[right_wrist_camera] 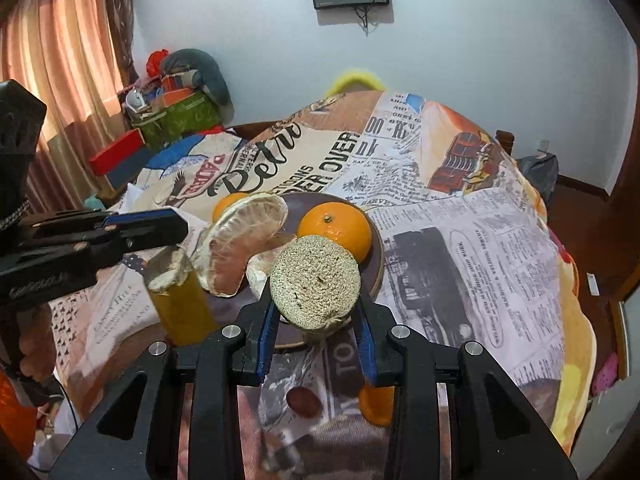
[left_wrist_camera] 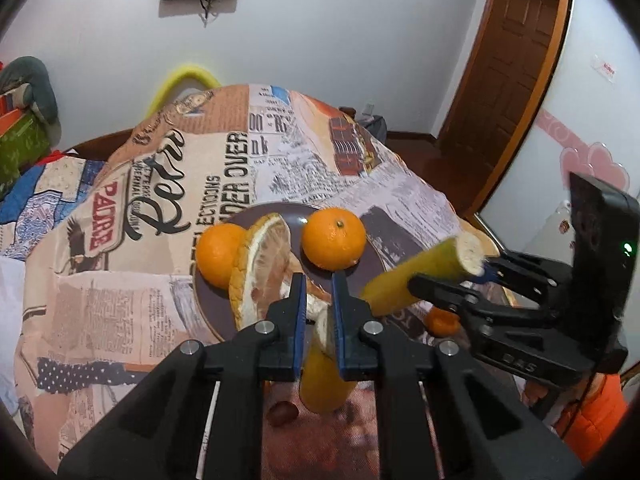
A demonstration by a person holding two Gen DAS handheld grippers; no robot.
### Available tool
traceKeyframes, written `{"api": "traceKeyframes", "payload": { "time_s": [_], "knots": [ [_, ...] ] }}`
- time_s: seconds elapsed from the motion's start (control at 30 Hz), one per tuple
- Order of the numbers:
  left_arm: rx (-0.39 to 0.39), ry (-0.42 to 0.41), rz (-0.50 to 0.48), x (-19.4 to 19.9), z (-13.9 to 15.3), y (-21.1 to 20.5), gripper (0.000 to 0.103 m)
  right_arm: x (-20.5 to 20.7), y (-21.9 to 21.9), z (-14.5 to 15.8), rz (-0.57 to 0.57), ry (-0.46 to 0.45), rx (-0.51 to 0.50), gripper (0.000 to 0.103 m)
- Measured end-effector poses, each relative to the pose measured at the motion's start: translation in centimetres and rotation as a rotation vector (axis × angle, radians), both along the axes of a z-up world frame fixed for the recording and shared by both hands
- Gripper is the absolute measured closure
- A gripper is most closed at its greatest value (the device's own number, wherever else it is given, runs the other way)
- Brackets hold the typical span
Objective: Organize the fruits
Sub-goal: 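Lower the right gripper's yellow fruit onto the plate while the left gripper lowers its fruit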
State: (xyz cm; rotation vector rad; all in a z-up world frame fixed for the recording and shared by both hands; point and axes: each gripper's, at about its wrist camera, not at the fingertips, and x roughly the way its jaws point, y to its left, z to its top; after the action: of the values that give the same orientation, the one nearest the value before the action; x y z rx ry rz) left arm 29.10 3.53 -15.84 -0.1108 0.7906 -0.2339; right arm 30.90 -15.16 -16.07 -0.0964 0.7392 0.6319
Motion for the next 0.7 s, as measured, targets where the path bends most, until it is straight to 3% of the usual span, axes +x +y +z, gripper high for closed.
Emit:
{"api": "traceKeyframes", "payload": {
  "time_s": [0.03,0.1,0.17,0.43,0.7],
  "knots": [
    [0.0,-0.004,0.008,-0.2,0.0,0.1,0.088,0.2,0.3,-0.2,0.006,0.001,-0.004,0.072],
    [-0.011,-0.007,0.021,-0.6,0.2,0.6,0.068,0.4,0.6,-0.5,0.017,0.003,-0.007,0.072],
    [-0.034,-0.016,0.038,-0.9,0.2,1.2,0.058,0.6,0.9,-0.7,0.022,-0.001,-0.007,0.072],
    [-0.05,-0.009,0.01,-2.3,-0.1,1.2,0.057,1.3,0.6,-0.6,0.024,0.012,0.019,0.072],
    [-0.023,0.058,-0.028,-1.9,-2.7,-0.5,0.058,1.4,1.0,-0.6,0.035,0.009,0.005,0.072]
  ]
}}
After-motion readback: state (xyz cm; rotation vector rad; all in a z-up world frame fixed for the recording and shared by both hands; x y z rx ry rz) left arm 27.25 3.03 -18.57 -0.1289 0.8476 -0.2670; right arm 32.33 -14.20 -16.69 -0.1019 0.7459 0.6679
